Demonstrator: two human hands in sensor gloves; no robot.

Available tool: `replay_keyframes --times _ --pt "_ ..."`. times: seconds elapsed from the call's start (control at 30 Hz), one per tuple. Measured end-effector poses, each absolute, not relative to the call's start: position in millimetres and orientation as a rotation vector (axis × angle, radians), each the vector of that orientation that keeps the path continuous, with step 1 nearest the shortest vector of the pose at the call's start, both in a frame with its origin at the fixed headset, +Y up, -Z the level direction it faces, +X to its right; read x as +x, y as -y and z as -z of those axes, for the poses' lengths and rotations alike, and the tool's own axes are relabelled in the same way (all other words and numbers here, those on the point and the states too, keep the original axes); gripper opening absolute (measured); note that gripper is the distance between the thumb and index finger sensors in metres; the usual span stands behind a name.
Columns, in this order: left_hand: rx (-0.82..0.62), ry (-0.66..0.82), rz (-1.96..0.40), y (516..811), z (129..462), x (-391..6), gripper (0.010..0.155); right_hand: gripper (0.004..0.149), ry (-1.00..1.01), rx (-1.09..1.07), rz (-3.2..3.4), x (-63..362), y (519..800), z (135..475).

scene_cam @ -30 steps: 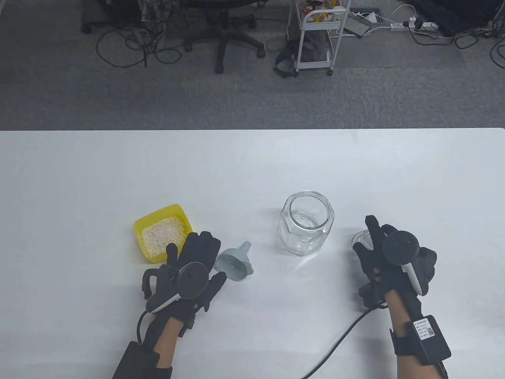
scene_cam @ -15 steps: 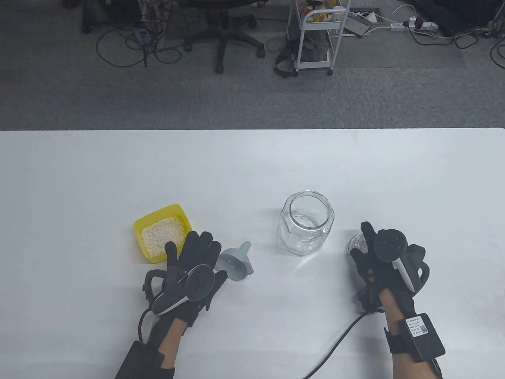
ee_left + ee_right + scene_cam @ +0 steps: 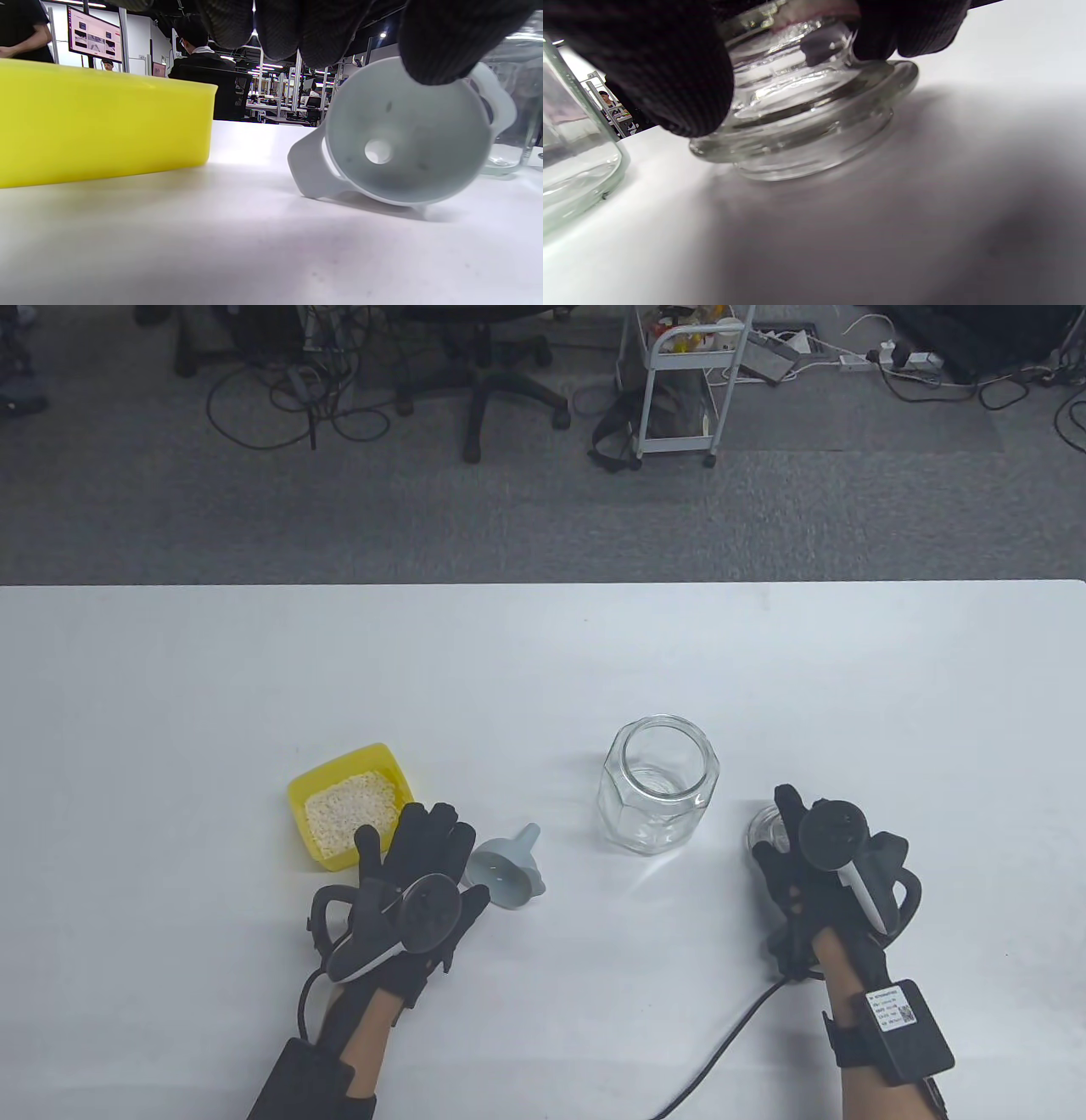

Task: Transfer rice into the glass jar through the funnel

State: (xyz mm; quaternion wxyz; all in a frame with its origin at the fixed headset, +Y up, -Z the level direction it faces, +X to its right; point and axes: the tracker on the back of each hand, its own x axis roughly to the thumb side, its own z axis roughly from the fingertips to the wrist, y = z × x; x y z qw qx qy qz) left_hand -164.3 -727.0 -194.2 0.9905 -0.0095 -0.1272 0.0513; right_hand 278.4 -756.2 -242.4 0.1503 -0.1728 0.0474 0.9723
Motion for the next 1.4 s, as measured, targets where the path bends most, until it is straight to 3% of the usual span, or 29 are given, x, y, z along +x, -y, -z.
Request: replay_keyframes --times 0.4,0.57,0.73,1.23,1.4 --pt "-0.013 0.257 -0.109 727 194 -164 0.073 0.077 -0.166 -0.486 -2.812 276 755 240" --pt "-0.011 0.244 -0.095 728 195 -164 0.073 0.081 -0.033 -0.392 -2.842 263 736 231" --pt "0.0 0.237 -0.087 728 195 -163 0.071 0.083 -0.026 -0.272 -2.879 242 730 224" --pt "0.019 0.154 0.018 734 197 -159 0.071 0.089 -0.113 -0.169 -2.979 217 733 217" --pt "0.028 0.119 0.042 738 202 -153 0.064 0.087 -0.021 -0.131 -2.937 216 731 218"
